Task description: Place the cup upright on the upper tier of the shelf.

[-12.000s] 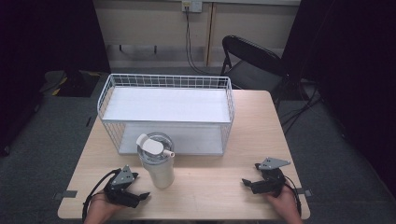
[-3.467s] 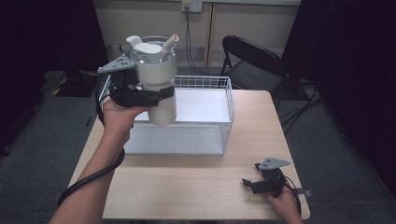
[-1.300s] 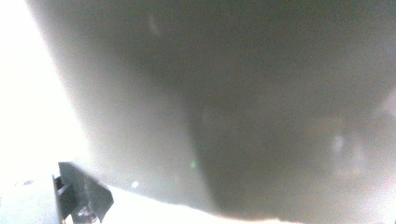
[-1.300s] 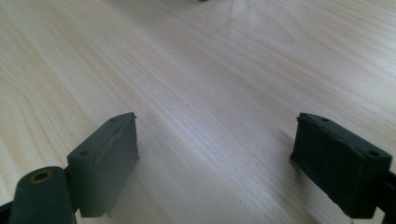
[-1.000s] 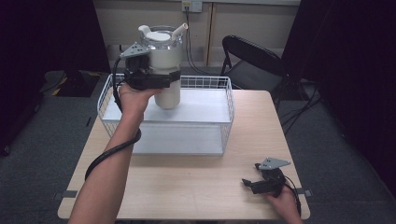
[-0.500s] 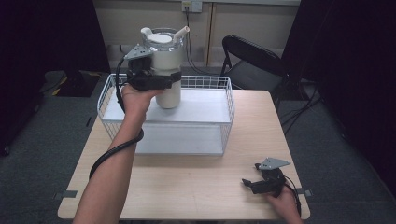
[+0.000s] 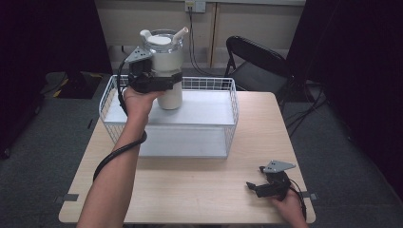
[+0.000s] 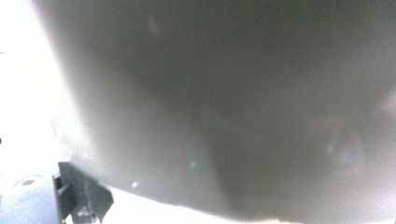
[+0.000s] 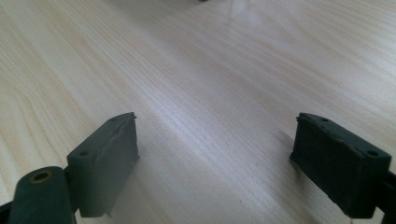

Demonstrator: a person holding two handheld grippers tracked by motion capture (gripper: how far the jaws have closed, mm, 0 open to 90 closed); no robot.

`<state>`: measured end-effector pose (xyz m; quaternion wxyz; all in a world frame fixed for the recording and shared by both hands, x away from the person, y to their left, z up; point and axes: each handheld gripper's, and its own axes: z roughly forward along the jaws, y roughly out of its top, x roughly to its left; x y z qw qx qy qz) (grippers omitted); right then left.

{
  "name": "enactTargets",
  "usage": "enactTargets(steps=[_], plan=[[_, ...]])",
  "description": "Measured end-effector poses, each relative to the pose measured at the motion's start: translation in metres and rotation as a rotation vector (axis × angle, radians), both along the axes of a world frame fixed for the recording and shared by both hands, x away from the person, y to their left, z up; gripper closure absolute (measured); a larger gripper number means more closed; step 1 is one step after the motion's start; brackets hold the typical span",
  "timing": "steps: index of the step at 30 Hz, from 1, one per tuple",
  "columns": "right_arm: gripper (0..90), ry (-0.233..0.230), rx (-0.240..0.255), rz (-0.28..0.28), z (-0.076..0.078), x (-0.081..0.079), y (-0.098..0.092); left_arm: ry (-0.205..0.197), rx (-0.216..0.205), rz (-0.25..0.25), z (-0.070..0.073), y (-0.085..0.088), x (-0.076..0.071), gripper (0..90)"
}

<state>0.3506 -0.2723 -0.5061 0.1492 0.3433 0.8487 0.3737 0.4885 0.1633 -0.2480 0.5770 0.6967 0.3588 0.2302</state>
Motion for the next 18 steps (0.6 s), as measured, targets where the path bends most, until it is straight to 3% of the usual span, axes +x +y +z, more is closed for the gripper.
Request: enactTargets(steps=[7,18], plan=[[13.5,-0.002,-0.001,0.000,0.000,0.000,0.000,0.003,0.008,0.023,-0.005,0.002,0.001,10.0],[13.5,0.000,0.000,0.000,0.000,0.000,0.000,0.004,-0.013,0.061,-0.015,0.010,0.001,9.9]])
